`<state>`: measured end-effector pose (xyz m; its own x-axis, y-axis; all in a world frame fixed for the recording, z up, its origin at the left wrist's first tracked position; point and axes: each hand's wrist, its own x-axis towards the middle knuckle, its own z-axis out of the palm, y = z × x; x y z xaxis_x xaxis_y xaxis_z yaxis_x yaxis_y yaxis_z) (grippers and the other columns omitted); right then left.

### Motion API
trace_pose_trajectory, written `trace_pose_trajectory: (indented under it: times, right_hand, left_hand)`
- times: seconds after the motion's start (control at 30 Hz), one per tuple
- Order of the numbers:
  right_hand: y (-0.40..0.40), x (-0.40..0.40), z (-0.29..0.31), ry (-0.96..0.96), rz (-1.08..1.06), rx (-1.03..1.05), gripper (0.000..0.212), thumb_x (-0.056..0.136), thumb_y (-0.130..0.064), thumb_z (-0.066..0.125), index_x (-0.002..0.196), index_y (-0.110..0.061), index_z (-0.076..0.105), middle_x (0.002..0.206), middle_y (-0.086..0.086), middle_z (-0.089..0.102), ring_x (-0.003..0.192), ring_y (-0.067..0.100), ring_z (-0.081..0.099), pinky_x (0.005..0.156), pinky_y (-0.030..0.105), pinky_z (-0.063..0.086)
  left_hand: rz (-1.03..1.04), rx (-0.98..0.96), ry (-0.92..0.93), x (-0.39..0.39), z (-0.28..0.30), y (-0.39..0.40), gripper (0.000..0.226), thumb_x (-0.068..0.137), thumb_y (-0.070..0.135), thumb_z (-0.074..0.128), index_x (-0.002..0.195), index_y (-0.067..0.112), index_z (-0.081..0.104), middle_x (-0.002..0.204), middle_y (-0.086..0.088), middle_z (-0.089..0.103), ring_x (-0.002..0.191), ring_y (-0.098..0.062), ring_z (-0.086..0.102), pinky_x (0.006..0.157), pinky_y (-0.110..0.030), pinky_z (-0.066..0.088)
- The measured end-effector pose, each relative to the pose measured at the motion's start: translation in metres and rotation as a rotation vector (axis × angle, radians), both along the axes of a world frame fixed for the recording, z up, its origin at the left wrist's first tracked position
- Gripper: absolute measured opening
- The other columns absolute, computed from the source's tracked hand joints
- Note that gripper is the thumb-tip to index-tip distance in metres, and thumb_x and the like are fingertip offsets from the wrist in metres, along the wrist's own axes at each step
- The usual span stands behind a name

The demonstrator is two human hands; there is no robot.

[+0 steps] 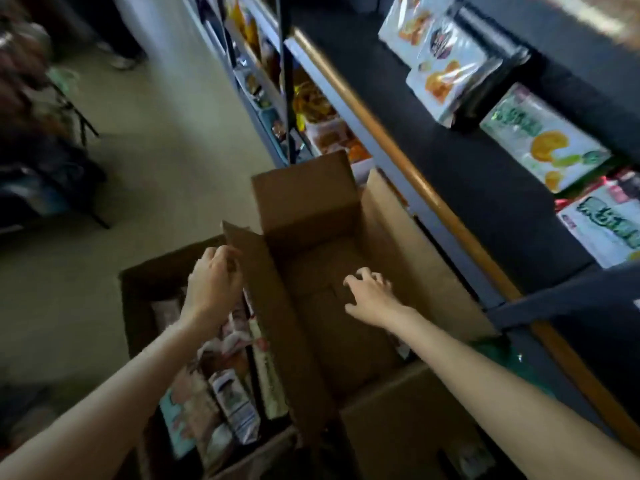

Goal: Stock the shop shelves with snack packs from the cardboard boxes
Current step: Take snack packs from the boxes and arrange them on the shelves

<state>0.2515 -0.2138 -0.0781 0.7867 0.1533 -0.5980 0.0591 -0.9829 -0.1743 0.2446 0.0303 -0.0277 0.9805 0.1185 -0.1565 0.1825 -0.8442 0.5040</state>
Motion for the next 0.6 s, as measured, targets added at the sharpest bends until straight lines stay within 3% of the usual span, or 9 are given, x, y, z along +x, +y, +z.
trace_pose_trajectory:
  times: [0.13, 0.23, 0.33, 0.43, 0.57, 0.6]
  right_hand:
    - [-0.025, -0.006, -0.076, 0.134, -0.245, 0.030, 0.064, 0.093, -0.024, 0.052, 0.147, -0.014, 0.020, 0.154, 0.015, 0.005, 0.140, 0.039, 0.014, 0.111, 0.046, 0.023]
    - [-0.053, -0.011, -0.121, 0.183, -0.439, -0.019, 0.077, 0.093, -0.023, 0.054, 0.150, -0.012, 0.004, 0.153, 0.016, 0.010, 0.137, 0.036, 0.022, 0.110, 0.043, 0.026]
    - [-0.070, -0.011, -0.161, 0.256, -0.500, -0.097, 0.070, 0.092, -0.024, 0.051, 0.149, -0.014, 0.012, 0.151, 0.017, 0.014, 0.136, 0.037, 0.025, 0.110, 0.048, 0.029]
    - [-0.074, -0.021, -0.196, 0.282, -0.488, -0.205, 0.063, 0.095, -0.021, 0.046, 0.147, -0.009, 0.013, 0.152, 0.022, 0.011, 0.138, 0.039, 0.019, 0.111, 0.049, 0.023]
    - [-0.063, -0.032, -0.218, -0.157, -0.357, -0.293, 0.041, 0.094, -0.015, 0.045, 0.134, -0.010, 0.043, 0.127, 0.022, 0.049, 0.111, 0.038, 0.050, 0.093, 0.049, 0.042]
    - [-0.063, -0.029, -0.223, -0.202, -0.310, -0.309, 0.043, 0.093, -0.018, 0.049, 0.135, -0.010, 0.042, 0.126, 0.021, 0.049, 0.110, 0.037, 0.051, 0.093, 0.047, 0.043]
  left_hand:
    - [-0.119, -0.006, -0.010, 0.012, -0.036, -0.042, 0.033, 0.087, 0.005, 0.050, 0.119, 0.009, 0.055, 0.116, -0.010, 0.053, 0.110, -0.027, 0.050, 0.093, -0.037, 0.041]
    - [-0.311, 0.008, 0.139, 0.027, -0.061, -0.094, 0.036, 0.089, 0.011, 0.048, 0.125, 0.013, 0.049, 0.123, -0.008, 0.048, 0.115, -0.027, 0.046, 0.097, -0.042, 0.040]
    - [-0.474, 0.159, 0.357, 0.034, -0.090, -0.132, 0.041, 0.091, 0.017, 0.046, 0.132, 0.015, 0.040, 0.128, -0.008, 0.043, 0.119, -0.030, 0.041, 0.096, -0.042, 0.039]
    - [-0.557, 0.251, 0.437, 0.039, -0.121, -0.150, 0.042, 0.092, 0.016, 0.043, 0.133, 0.015, 0.038, 0.130, -0.008, 0.042, 0.122, -0.031, 0.039, 0.096, -0.042, 0.037]
    - [-0.487, 0.209, 0.510, 0.052, -0.148, -0.152, 0.039, 0.092, 0.015, 0.045, 0.131, 0.013, 0.043, 0.128, -0.012, 0.045, 0.120, -0.032, 0.043, 0.099, -0.046, 0.041]
    - [-0.483, 0.204, 0.520, 0.054, -0.153, -0.151, 0.039, 0.092, 0.015, 0.045, 0.131, 0.013, 0.044, 0.128, -0.012, 0.045, 0.119, -0.032, 0.044, 0.099, -0.047, 0.041]
